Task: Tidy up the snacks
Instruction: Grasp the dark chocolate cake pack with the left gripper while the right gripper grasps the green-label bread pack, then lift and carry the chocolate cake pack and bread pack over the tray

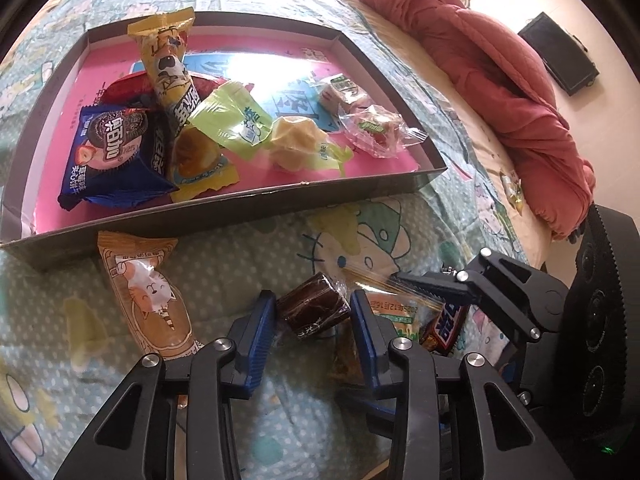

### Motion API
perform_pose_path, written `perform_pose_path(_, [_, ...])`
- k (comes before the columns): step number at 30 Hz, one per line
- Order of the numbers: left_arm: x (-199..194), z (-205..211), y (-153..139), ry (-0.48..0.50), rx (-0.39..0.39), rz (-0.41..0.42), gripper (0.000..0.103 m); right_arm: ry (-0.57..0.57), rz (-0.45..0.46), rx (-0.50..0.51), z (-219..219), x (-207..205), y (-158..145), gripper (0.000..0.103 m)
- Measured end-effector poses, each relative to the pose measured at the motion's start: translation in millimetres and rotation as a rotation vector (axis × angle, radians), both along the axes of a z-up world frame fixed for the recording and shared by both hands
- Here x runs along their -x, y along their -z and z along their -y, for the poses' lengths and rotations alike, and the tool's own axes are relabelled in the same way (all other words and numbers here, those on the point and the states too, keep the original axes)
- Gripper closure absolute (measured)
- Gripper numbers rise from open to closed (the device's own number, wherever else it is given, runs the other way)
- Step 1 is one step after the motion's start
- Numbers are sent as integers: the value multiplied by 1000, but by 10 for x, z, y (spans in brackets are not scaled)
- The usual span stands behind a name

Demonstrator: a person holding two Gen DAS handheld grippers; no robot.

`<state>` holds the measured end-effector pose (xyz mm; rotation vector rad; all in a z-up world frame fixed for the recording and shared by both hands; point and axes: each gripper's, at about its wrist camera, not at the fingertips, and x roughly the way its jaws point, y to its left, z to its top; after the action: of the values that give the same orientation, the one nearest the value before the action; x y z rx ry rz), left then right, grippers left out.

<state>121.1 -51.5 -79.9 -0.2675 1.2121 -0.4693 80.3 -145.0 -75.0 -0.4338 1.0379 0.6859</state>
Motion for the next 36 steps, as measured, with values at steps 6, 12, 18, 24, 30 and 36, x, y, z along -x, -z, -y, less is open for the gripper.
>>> perform_pose_path(6, [-8, -113, -111, -36, 18, 36, 64, 3, 8, -23, 6, 4, -27, 42])
perform_pose_path(12, [-18, -218, -287, -59, 7, 85, 64, 34, -3, -63, 43, -69, -80, 44])
perform_pose_path(18, [-18, -368, -441, -95, 28, 118, 64, 118, 3, -160, 191, -190, -213, 44])
perform_pose_path(24, [-21, -536, -660, -133, 19, 181, 64, 202, 56, -256, 371, -320, -424, 44])
perform_pose_path(30, [-39, -665, -755, -169, 0, 221, 64, 256, 113, -303, 493, -401, -574, 44])
perform_pose_path(36, [-90, -792, -764, -207, -15, 236, 64, 277, 134, -317, 561, -474, -671, 44])
